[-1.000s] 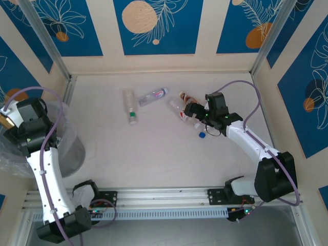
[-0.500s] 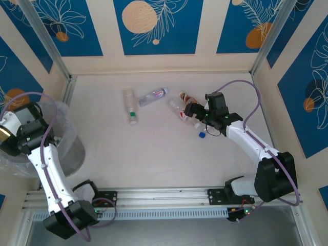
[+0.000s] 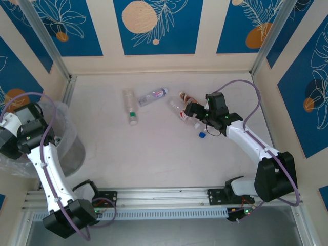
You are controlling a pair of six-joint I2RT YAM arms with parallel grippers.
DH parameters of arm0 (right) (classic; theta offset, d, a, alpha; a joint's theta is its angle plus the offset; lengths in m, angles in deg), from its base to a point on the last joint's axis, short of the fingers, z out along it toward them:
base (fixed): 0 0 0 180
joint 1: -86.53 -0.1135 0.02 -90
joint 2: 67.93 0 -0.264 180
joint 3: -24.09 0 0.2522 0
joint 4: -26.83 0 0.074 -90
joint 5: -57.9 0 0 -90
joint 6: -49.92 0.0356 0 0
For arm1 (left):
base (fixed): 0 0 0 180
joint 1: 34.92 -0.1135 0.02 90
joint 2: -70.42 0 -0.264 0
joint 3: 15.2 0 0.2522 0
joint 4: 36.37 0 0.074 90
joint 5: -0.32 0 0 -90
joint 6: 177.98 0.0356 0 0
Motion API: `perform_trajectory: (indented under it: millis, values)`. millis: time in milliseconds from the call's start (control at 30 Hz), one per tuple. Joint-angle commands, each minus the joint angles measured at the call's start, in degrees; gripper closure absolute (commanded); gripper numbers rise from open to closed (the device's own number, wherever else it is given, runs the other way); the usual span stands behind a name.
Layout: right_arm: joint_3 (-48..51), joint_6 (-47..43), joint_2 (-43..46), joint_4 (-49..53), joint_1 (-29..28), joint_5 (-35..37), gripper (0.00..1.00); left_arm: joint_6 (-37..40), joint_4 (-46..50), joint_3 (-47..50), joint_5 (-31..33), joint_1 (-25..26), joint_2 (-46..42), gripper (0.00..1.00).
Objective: Put the plastic bottles in the bin
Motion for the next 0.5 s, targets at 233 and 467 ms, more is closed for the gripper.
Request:
perform_trajectory:
  millis: [233,467]
  values:
    - [-0.28,-0.65,0.49,-0.58,-0.58,1.04,0.01,-1.76,4.54,-5.45,-18.46,-0.21,-0.61,0.01]
    - [-1.19,-1.26,-0.05,0.65,-0.53,2.13,0.01,-3.71,4.77,-8.02,-32.38,2.22,-2.36,0.01]
